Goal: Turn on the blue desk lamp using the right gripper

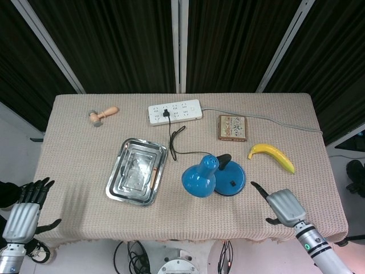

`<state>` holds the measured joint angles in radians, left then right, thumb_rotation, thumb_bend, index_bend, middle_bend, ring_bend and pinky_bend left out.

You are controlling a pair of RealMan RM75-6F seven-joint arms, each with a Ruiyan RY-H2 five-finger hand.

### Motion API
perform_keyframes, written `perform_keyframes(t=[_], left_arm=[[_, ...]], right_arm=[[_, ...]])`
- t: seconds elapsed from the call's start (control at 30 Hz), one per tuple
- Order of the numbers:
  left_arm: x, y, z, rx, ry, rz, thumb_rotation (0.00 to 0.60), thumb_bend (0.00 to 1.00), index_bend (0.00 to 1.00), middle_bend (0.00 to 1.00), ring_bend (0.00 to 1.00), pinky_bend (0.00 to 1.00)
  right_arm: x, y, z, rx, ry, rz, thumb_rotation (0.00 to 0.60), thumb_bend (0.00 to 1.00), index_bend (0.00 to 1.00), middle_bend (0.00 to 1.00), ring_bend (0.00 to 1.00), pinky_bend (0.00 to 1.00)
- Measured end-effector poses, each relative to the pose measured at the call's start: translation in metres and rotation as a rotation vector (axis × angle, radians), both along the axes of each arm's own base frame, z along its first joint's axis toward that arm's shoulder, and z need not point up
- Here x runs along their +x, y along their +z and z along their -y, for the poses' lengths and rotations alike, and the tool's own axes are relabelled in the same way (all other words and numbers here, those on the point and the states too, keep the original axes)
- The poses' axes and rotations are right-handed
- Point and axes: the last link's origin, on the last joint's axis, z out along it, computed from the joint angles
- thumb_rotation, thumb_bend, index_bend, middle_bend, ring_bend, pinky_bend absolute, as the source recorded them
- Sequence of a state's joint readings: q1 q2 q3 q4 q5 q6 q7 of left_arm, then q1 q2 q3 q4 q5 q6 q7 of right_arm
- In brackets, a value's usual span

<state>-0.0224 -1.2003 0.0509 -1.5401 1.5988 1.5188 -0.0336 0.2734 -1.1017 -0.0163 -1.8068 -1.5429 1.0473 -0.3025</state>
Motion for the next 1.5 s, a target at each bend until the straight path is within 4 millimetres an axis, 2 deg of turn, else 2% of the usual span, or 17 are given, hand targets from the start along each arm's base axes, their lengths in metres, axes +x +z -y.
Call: perform_keyframes(t=[0.23,0.47,0.87,1.5], left_arm=[[-0.003,0.001,0.002,0.0,0.009,0.001,0.6,0.0,0.07,0.01,0.0,0.0],[-0.004,0.002,0.002,-0.003,0.01,0.005,0.6,0.0,0.07,0.01,0.0,0.0],[-0.007,0.002,0.003,-0.003,0.018,0.002,0.6,0.0,0.07,0.01,0.0,0.0],[-0.008,0.002,0.005,0.0,0.025,0.008,0.6,0.0,0.07,0.01,0.0,0.0]], right_arm=[[0.01,-0.022,0.014,0.051,0.001,-0.041,0.6,0.0,0.0,0.95,0.87,0.96],[0.019,-0.035,0.025,0.071,-0.004,-0.065,0.6,0.0,0.0,0.95,0.87,0.96],[0.023,-0.045,0.034,0.093,-0.029,-0.069,0.6,0.0,0.0,0.95,0.87,0.96],[0.024,-0.052,0.034,0.13,-0.032,-0.082,0.6,0.0,0.0,0.95,0.87,0.96]])
